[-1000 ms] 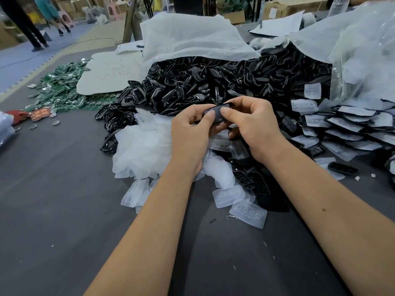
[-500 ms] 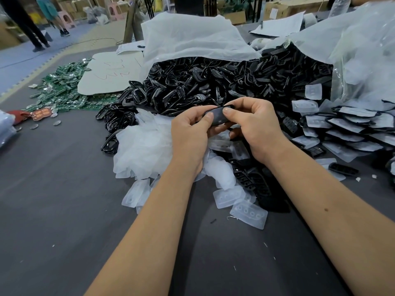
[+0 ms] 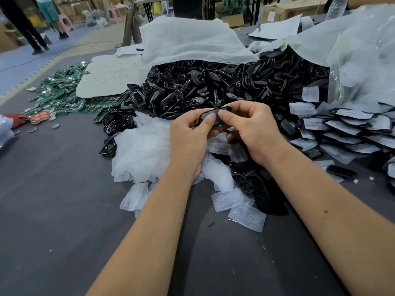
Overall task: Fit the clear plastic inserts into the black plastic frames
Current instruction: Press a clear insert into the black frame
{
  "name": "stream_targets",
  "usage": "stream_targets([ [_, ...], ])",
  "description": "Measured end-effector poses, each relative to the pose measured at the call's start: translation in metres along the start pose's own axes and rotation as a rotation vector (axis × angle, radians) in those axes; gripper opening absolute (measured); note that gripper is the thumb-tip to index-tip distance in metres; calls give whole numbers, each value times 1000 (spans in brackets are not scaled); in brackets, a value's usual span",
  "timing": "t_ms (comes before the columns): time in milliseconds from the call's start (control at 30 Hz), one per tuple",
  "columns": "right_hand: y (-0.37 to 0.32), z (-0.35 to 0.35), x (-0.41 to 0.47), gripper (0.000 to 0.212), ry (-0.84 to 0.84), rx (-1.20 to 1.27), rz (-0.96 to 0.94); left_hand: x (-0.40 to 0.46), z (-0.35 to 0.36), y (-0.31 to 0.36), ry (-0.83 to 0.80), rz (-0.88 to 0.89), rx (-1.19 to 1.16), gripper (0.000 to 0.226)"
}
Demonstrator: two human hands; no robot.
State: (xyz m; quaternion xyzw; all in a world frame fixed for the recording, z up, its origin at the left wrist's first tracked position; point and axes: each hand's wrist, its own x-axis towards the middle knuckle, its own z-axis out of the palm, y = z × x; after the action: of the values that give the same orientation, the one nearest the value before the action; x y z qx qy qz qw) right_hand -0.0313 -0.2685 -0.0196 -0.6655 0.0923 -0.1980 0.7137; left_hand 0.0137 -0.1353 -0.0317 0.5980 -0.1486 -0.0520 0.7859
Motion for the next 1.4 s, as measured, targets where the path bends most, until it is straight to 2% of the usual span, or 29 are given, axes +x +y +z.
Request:
stream_targets([
  [367,0,-2,0,10,-5,1,-4,0,-1,1,-39,-13,-9,17],
  [500,1,-3,1,6,-12,19,4,-1,1,3,22,13,22,14],
  [800,-3,1,-1,26,-78,50,25,1,1,2,111,25,62,16],
  [967,0,2,-2,10,-37,-61,-41,1,0,2,76,9,72,12],
  [1133,1,0,0,9,17,-112,-71,2,-1,2,57,19,96,9],
  [1267,2,-1,0,11,44,-138,-101,0,0,0,-6,57,221,11],
  [1400,3,-2,1,8,38,-173,-113,2,-1,-1,33,65,297,9],
])
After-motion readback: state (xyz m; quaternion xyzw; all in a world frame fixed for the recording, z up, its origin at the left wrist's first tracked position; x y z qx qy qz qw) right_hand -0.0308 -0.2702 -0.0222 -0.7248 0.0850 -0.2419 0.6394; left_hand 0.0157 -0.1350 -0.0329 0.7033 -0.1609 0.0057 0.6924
